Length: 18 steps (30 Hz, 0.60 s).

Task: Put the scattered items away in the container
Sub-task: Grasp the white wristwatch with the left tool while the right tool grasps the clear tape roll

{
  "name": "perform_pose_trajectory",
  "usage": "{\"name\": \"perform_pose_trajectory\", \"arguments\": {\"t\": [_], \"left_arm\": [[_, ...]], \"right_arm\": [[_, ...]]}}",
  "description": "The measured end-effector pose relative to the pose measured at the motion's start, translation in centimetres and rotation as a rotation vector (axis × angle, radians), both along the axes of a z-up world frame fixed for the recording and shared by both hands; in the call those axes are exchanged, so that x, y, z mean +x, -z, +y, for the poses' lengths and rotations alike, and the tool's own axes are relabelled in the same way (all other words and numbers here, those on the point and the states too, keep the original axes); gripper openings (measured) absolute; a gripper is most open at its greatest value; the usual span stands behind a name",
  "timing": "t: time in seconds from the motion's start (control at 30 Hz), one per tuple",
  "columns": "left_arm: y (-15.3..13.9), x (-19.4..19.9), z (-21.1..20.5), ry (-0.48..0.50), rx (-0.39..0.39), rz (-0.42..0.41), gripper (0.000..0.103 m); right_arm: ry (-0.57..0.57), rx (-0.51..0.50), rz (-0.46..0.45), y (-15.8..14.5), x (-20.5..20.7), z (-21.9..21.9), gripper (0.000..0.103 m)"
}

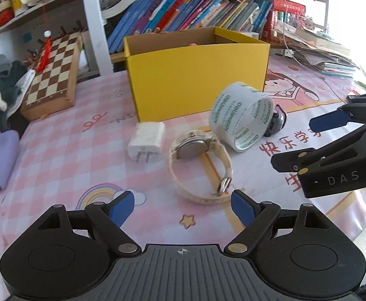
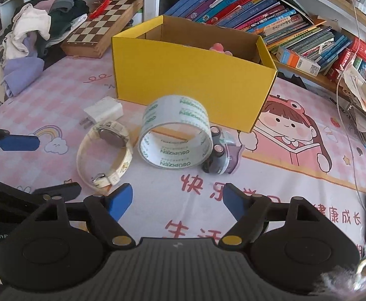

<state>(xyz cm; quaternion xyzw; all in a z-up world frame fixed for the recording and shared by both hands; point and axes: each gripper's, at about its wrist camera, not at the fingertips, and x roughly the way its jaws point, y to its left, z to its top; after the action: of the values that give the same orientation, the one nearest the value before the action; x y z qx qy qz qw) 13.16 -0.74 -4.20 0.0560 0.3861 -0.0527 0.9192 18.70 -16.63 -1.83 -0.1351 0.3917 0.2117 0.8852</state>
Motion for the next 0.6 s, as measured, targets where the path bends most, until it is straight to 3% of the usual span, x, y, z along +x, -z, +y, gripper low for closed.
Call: {"name": "perform_pose_trajectory", "arguments": {"t": [0.6], "left_arm": [[1.8,5.3,-2.5,0.003,0.078,-0.012,0.086]], "right_arm": [[0.017,-0.004,-0.008,0.2,2.8,-1.3,0.076]]}}
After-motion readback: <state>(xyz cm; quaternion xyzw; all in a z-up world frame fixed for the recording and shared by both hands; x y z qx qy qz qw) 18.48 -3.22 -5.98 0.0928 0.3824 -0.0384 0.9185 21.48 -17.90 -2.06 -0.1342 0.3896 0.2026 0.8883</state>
